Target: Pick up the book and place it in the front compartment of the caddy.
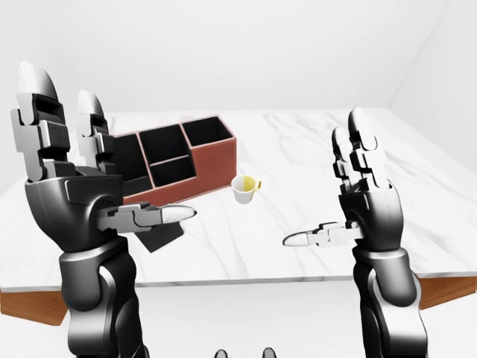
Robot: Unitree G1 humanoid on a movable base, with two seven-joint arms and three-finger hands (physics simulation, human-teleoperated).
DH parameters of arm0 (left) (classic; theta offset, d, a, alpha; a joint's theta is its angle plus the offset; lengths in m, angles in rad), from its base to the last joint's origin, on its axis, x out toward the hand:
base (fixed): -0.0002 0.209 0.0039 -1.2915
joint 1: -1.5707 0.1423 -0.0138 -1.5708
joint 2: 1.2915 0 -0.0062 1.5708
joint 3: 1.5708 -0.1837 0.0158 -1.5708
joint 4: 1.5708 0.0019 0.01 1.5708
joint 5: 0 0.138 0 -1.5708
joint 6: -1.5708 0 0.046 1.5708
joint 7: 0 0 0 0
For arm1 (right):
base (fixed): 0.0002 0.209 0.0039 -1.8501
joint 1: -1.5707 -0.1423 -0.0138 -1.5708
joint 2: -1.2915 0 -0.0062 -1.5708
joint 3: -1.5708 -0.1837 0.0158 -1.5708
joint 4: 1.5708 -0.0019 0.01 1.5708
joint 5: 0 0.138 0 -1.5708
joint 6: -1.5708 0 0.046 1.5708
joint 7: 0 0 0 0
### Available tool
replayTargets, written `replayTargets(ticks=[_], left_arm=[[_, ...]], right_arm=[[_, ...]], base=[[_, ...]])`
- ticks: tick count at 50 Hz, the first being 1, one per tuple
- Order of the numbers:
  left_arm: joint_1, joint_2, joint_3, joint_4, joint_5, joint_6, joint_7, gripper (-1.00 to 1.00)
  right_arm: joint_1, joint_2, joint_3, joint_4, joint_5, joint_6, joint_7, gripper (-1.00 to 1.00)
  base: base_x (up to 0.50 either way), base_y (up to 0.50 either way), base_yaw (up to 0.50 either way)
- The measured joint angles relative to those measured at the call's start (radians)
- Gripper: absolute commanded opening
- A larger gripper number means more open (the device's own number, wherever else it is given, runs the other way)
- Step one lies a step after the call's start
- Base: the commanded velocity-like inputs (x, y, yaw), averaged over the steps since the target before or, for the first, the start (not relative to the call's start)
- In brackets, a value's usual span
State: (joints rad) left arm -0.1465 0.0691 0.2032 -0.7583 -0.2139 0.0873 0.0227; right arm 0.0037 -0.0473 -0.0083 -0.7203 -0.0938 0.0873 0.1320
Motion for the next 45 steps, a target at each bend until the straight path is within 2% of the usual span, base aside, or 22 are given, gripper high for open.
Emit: replayTargets(ticks=[38, 45], left_arm=[[-0.003, 0.009, 0.014, -0.011, -0.007, 0.000, -0.002, 1.00], [-0.001, 0.014, 0.023, -0.018, -0.013, 0.000, -0.004, 1.00]], right_arm=[[0.013, -0.002, -0.009, 0.011, -0.001, 0.000, 0.005, 0.99], [0.014, 0.000, -0.008, 0.016, 0.002, 0.000, 0.000, 0.99]], base=[[0.44, 0.00, 0.00], [0.13, 0.00, 0.00]])
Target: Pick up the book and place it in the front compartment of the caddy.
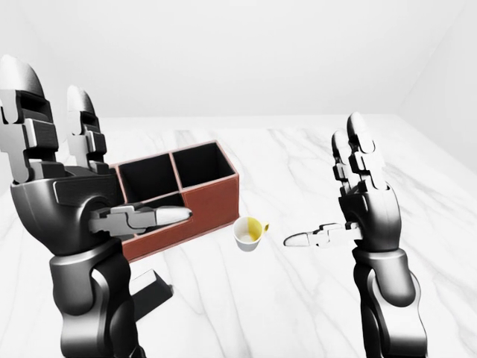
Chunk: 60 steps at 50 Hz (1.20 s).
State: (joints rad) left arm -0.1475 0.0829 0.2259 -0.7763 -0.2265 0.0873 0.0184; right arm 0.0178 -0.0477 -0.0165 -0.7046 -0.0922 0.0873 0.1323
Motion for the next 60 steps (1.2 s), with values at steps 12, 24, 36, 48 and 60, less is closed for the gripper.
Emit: replayTargets(ticks=[12, 24, 36, 48, 60], left_arm=[[0.007, 0.021, 0.033, -0.031, -0.019, 0.000, -0.023, 1.00], [0.070, 0.088, 0.072, -0.138, 0.076, 0.000, -0.224, 1.00], [0.181, 0.077, 0.142, -0.242, 0.244, 0.000, -0.534, 1.00], [0.249, 0.053, 0.202, -0.230, 0.360, 0.000, -0.717, 1.00], [0.290, 0.037, 0.263, -0.168, 0.422, 0.000, -0.717, 1.00]], right_arm=[[-0.001, 0.001, 0.002, -0.009, 0.003, 0.000, -0.007, 0.99], [0.001, 0.002, 0.001, -0.014, 0.007, 0.000, -0.011, 0.99], [0.011, 0.000, -0.013, 0.014, 0.025, 0.000, -0.017, 0.99], [0.016, -0.003, -0.021, 0.039, 0.035, 0.000, -0.023, 0.99], [0.017, -0.004, -0.027, 0.063, 0.041, 0.000, -0.028, 0.99]], base=[[0.00, 0.00, 0.00], [0.00, 0.00, 0.00], [0.00, 0.00, 0.00], [0.00, 0.00, 0.00], [0.00, 0.00, 0.00]])
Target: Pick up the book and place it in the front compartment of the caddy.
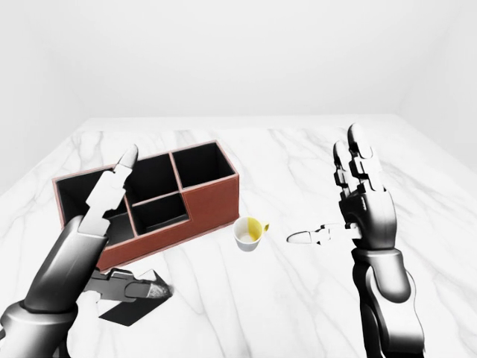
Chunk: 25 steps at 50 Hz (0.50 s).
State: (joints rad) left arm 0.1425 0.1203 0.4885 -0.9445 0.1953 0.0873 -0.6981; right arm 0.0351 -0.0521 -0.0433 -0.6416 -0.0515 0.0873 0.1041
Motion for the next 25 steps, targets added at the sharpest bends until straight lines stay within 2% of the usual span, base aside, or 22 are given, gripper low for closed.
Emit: replayTargets(ticks=[12, 25], left_arm=[[-0.001, 0.014, 0.052, 0.035, 0.020, 0.000, 0.000, 1.00], [-0.010, 0.032, 0.080, 0.071, 0.032, 0.000, 0.000, 1.00]], right_arm=[[0.001, -0.001, -0.003, 0.015, 0.005, 0.000, -0.004, 0.99], [0.000, -0.003, -0.006, 0.034, 0.006, 0.000, -0.006, 0.99]], base=[[0.00, 0.00, 0.00], [0.00, 0.00, 0.00]])
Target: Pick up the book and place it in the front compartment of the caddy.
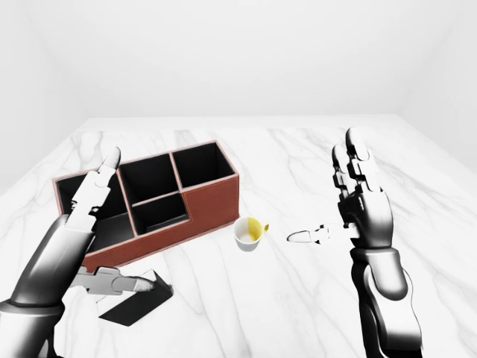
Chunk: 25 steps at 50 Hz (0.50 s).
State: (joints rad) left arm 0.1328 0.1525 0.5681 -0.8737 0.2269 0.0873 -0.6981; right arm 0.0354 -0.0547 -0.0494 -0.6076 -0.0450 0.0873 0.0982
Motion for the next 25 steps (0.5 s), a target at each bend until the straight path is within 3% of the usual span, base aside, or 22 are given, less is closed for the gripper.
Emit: replayTargets(ticks=[25], left_arm=[[0.020, 0.012, 0.054, 0.038, -0.028, 0.000, 0.000, 1.00]], right_arm=[[0.001, -0.002, -0.003, 0.004, -0.001, 0.000, 0.003, 0.99]], base=[[0.00, 0.00, 0.00]])
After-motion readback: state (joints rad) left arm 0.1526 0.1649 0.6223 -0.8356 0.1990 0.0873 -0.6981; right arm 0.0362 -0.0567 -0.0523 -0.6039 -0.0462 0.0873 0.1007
